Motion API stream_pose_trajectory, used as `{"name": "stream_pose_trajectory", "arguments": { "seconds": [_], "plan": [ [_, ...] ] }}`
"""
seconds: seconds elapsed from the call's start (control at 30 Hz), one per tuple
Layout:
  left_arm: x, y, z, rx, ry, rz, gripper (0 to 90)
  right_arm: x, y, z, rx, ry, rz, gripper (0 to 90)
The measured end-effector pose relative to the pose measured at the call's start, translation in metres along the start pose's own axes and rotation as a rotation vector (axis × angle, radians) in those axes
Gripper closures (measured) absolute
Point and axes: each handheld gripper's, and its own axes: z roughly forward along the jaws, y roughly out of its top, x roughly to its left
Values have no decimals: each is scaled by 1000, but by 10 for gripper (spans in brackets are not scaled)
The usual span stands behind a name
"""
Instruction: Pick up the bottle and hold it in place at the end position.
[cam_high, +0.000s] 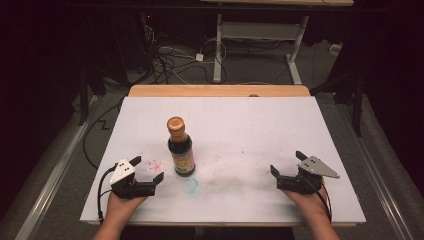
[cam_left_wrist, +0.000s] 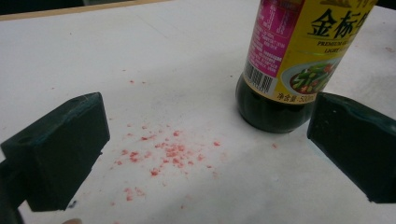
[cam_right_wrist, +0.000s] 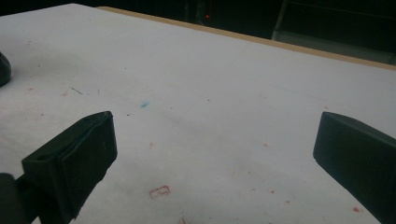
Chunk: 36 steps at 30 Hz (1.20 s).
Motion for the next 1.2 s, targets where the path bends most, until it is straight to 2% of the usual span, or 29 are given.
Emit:
{"name": "stream_pose_trajectory", "arguments": {
  "seconds": [0.3, 0.73, 0.87, 1.0, 1.2],
  "plan": [
    [0, -1, 1, 12, 4, 9, 0, -1, -1, -2, -4, -4, 0, 3],
    [-1, 0, 0, 23, -7, 0, 0, -1, 1, -4, -18, -6, -3, 3],
    [-1, 1, 0, 33, 3, -5, 0, -1, 1, -4, -19, -7, -1, 3],
    [-7, 4, 0, 26, -2, -26, 0, -1, 1, -4, -16, -1, 3, 3],
    [-21, 6, 0, 28, -32, -16, 0, -1, 2, -4, -19, 1, 3, 3]
  ]
}}
